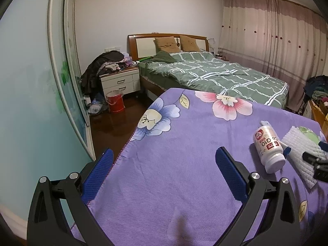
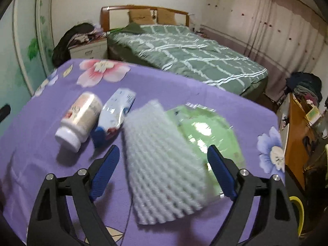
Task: Collect trash
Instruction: 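Grasp the white foam net with the right tool and lift it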
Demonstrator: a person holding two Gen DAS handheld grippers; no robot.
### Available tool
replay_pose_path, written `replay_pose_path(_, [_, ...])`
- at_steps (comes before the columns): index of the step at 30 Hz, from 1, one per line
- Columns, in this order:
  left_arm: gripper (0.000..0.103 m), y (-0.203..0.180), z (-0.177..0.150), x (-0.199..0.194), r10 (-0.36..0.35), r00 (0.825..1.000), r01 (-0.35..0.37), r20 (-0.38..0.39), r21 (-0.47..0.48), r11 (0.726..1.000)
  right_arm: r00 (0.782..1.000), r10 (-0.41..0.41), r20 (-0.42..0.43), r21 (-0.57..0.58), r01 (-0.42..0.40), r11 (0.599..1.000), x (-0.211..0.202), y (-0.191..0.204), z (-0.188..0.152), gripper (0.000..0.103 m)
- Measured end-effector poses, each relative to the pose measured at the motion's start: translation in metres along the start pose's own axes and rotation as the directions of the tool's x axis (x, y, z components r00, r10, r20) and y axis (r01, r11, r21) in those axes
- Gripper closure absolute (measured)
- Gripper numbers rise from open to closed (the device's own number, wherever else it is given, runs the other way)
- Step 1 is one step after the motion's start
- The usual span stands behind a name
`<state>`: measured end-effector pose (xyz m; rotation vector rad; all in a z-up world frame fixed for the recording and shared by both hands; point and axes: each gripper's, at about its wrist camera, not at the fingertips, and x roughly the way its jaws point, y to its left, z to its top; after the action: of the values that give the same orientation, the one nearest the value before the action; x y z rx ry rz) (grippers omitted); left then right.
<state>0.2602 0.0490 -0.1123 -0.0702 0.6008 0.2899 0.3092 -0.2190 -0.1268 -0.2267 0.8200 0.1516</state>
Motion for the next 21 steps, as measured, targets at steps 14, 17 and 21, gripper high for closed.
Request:
replay_pose_path(14, [0.005, -0.004, -0.001, -0.002, -0.009, 1.0, 0.009, -0.003, 0.02, 1.0, 0.996, 0.08, 0.044, 0.077, -0.083, 0.994, -0.033, -0.003, -0.007, 0.08])
replay_pose_path(17, [0.005, -0.007, -0.002, -0.004, -0.019, 1.0, 0.019, 0.0, 0.031, 0.999, 0.992, 0.113, 0.059, 0.106, -0.119, 0.987, -0.045, -0.007, -0.009, 0.08])
replay_pose_path(21, [0.005, -0.014, -0.003, -0.004, -0.049, 0.999, 0.049, -0.004, 0.061, 0.997, 0.987, 0.144, 0.077, 0.143, -0.154, 0.978, -0.059, -0.016, -0.015, 0.08])
